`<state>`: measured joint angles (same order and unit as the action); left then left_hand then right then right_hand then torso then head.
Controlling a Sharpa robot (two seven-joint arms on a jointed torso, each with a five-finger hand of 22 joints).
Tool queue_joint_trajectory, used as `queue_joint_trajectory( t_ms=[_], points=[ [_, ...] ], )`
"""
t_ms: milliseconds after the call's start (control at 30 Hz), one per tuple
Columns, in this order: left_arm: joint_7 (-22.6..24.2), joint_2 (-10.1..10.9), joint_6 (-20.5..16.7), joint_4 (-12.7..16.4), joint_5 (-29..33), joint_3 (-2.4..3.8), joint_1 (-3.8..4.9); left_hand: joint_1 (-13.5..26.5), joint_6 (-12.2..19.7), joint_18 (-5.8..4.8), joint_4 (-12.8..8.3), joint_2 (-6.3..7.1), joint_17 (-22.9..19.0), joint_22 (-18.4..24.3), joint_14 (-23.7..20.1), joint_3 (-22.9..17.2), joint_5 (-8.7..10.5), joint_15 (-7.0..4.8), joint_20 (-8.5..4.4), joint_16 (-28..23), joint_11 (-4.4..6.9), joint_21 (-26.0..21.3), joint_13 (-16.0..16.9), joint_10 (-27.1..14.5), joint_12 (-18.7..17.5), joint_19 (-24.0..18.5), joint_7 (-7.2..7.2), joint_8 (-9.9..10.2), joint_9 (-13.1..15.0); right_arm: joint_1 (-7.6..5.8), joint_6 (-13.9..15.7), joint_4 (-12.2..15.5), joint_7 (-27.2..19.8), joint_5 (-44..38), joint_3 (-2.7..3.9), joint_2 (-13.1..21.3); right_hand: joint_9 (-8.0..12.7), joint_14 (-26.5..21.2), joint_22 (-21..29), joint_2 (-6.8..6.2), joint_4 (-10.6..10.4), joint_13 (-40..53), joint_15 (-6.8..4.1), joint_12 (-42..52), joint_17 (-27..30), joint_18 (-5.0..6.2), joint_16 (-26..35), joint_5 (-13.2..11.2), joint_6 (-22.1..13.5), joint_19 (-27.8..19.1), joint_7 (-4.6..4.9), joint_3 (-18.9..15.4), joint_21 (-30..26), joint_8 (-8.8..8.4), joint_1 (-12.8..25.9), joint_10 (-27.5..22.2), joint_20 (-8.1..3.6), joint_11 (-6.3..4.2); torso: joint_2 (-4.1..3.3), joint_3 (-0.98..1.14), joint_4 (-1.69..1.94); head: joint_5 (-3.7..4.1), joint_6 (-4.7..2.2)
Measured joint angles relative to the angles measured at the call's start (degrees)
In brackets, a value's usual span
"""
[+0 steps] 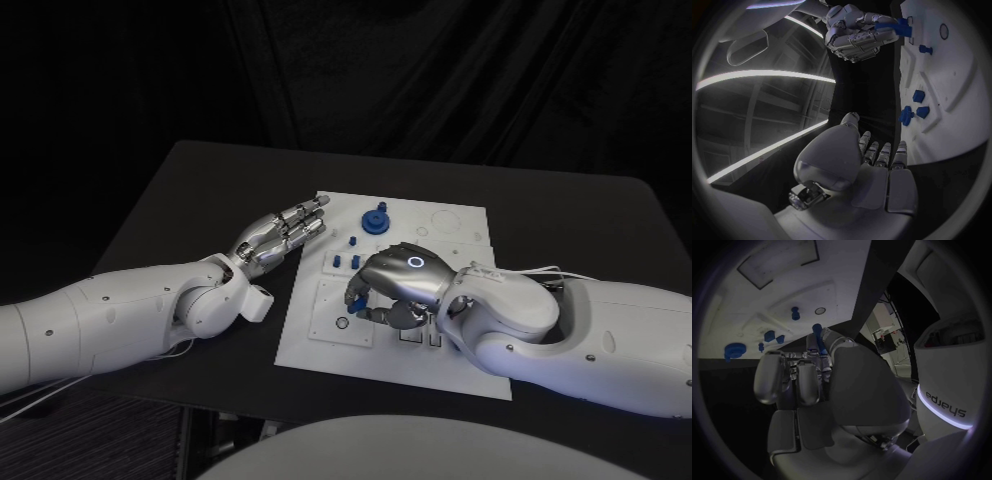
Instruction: Assemble the parts on the task board
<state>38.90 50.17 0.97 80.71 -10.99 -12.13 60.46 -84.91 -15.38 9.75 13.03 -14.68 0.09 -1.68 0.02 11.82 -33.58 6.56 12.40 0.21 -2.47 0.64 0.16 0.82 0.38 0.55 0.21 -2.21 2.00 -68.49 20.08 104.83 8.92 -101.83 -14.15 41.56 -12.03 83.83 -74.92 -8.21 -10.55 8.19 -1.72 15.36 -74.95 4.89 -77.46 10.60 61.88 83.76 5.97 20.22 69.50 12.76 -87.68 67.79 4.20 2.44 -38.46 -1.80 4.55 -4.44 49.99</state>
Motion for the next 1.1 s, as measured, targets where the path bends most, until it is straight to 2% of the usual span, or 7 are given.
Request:
queue_joint_trajectory(
  t_ms=[67,133,300,633,833,1100],
  points=[
    [0.00,0.00,0.07,-0.01,0.00,0.00,0.00,0.00,0.00,0.00,0.00,0.00,0.00,0.00,0.00,0.00,0.00,0.00,0.00,0.00,0.00,0.00,0.00,0.00,0.00,0.00,0.00,0.00,0.00,0.41,-0.24,-0.60,-0.01,-1.32,0.01,-1.23,0.00,0.08,0.00,0.00,0.06,0.00,-0.08,0.00,0.00,-0.92,-0.40,0.00,-0.09,0.00,-0.08,-0.06,0.21,0.21,0.00,0.00,0.00,0.00,-0.01,0.01,0.01,0.02,0.00],
    [0.00,0.01,0.15,0.01,0.00,0.00,0.00,0.00,0.00,0.00,0.00,0.00,0.00,0.00,0.00,0.00,0.00,0.00,0.00,0.00,0.00,0.00,0.00,0.00,0.00,0.00,0.00,0.00,0.00,0.64,-0.52,-1.08,-0.03,-2.49,0.01,-2.11,0.00,0.08,0.00,-0.01,0.06,-0.02,-0.08,0.00,0.00,-0.91,-0.40,-0.01,-0.10,0.00,-0.09,-0.06,0.65,0.33,0.00,0.30,0.00,-0.30,-0.01,0.01,0.01,-0.12,0.00],
    [0.00,-0.03,0.36,0.02,-0.01,0.00,0.00,0.00,0.00,0.00,0.00,0.00,0.01,0.00,0.00,0.00,0.00,0.00,0.00,0.00,-0.21,0.00,0.01,-0.21,0.00,0.00,0.00,0.00,0.00,0.98,-1.58,-2.24,-0.04,-5.64,0.03,-3.75,0.00,0.08,0.00,-0.01,0.06,-0.03,-0.08,-0.23,0.00,-0.91,-0.40,-0.05,-0.41,0.00,0.01,-0.06,0.65,0.61,0.00,0.60,0.00,0.00,-0.02,0.03,0.01,-0.37,0.00],
    [0.00,-0.51,0.72,-0.30,-0.01,0.00,-0.08,0.00,0.00,0.01,0.00,0.00,-0.04,0.00,-0.21,0.00,0.00,0.20,0.00,0.00,-0.31,0.00,0.01,-0.10,0.00,0.00,0.00,0.00,-0.01,1.47,-4.65,-3.25,0.19,-9.16,0.03,-5.27,-0.02,0.08,0.01,-0.20,0.86,0.00,-0.08,-0.75,0.01,-0.90,-0.40,0.45,-0.53,0.20,-0.06,0.11,1.06,0.24,-0.18,1.01,-0.20,-0.39,0.02,0.02,0.03,-0.01,0.00],
    [0.00,-0.57,0.88,-0.34,-0.02,0.00,-0.25,0.00,0.00,0.00,-0.02,0.00,-0.04,0.00,-0.21,-0.02,0.00,0.20,0.00,0.00,-0.54,0.00,0.01,-0.14,0.00,0.00,0.00,0.00,-0.01,1.81,-5.96,-3.60,0.26,-10.01,0.03,-5.72,-1.81,0.08,0.01,-0.32,0.93,0.00,-0.08,-1.11,0.02,-0.90,-0.39,0.38,-0.62,0.20,0.01,0.18,1.06,-0.11,-0.29,1.21,-0.20,-0.19,0.08,-0.02,0.03,-0.04,0.00],
    [0.00,-0.57,1.04,-0.38,-0.02,0.00,-0.30,0.00,0.01,0.00,-0.16,0.00,-0.04,0.00,-0.21,-0.16,0.00,0.20,0.00,0.00,-0.61,0.00,0.02,-0.22,0.00,0.00,0.00,0.00,-0.01,2.36,-6.78,-4.65,0.26,-10.52,0.03,-6.41,-2.06,0.07,0.01,-0.32,0.93,0.01,-0.08,-1.11,0.02,-0.90,-0.39,0.00,-0.66,0.20,-0.01,0.18,1.32,-0.25,-0.29,1.21,-0.20,-0.18,0.13,-0.02,0.00,-0.04,0.00]
  ],
)
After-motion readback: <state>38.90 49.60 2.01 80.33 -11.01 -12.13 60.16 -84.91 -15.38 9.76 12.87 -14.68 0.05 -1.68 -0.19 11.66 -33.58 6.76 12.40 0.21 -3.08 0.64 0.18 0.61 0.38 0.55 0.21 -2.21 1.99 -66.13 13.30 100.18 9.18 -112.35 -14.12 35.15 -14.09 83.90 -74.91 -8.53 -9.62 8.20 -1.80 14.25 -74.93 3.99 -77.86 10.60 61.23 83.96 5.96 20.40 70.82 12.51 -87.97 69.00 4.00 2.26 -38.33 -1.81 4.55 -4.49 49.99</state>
